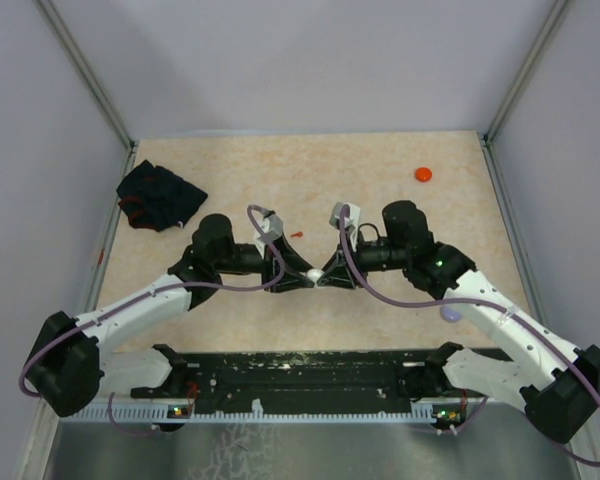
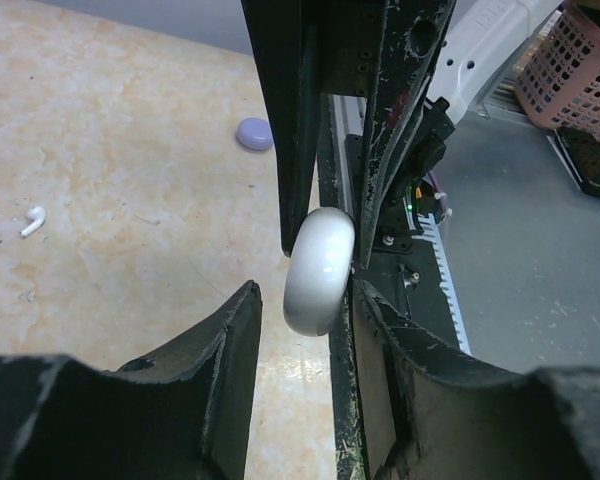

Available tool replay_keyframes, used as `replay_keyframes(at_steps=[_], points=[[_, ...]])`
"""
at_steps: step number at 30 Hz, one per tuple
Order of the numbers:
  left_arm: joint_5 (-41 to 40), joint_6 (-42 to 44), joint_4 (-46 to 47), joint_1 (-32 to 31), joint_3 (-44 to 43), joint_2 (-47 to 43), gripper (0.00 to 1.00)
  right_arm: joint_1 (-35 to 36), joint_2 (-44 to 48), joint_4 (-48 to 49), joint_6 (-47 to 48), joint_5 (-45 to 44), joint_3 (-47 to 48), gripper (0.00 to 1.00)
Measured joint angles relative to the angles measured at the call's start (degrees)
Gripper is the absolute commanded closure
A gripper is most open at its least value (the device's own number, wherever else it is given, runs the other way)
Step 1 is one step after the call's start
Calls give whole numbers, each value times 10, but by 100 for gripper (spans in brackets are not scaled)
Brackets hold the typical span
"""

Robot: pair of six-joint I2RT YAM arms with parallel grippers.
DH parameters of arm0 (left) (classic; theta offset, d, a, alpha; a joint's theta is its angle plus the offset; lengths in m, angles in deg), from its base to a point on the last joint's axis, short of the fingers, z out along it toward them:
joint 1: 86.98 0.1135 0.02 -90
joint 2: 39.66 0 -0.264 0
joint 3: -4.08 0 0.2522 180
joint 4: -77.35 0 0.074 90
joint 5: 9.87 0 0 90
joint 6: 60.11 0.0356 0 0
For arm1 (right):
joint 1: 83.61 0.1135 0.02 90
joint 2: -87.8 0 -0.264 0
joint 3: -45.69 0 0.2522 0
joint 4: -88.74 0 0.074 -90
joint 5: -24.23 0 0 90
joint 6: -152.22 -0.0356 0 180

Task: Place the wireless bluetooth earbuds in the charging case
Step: Open the charging case.

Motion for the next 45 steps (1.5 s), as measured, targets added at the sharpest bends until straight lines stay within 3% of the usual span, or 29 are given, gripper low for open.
replay_keyframes(at_steps=[2,7,12,21,45], points=[[4,-2,-2,0,-2,5,55,2,-2,0,0,0,0,100],[15,-3,-13,0,-9,14,76,5,-7,0,4,-3,0,99],[25,6,-30,0,-16,18,99,5,-8,-2,7,-5,0,85],[27,33,-50,0,-17,10,100,10,-7,-3,11,-18,0,72],[37,72,-60,4,11,-32,100,15,20,-4,7,-110,9,69]])
